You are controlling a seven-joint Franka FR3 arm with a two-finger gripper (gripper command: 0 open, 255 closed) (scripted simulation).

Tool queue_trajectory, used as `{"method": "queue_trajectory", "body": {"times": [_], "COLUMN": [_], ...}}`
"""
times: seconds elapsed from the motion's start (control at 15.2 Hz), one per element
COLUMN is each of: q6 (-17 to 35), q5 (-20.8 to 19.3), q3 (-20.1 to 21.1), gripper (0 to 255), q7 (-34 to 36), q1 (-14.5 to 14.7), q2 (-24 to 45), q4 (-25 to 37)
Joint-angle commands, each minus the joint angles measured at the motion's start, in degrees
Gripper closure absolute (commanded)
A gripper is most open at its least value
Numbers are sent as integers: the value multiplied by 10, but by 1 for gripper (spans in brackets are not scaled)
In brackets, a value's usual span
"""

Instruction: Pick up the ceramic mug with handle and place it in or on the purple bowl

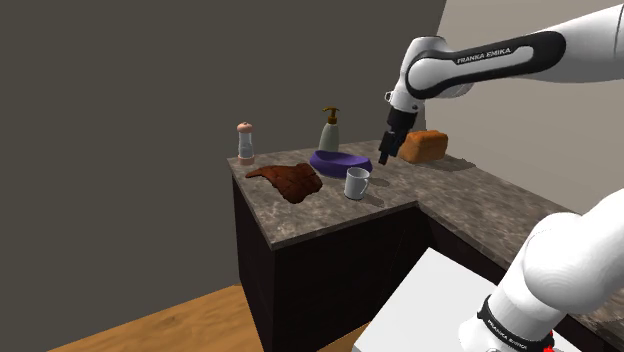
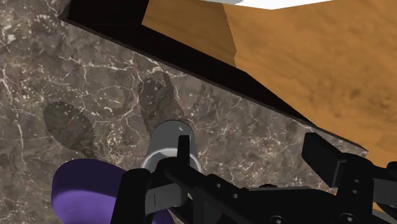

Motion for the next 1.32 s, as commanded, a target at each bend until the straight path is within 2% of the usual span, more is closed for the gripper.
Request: {"method": "queue_trajectory", "body": {"times": [0.0, 0.33, 0.79, 1.25], "q6": [31, 84, 126, 167], "q5": [7, 38, 108, 126], "q3": [-15, -45, -65, -60], "gripper": [0, 0, 0, 0], "q7": [-20, -71, -150, -163], "q1": [-1, -4, -22, -24], "q2": [43, 148, 304, 338], "q4": [13, 63, 166, 156]}}
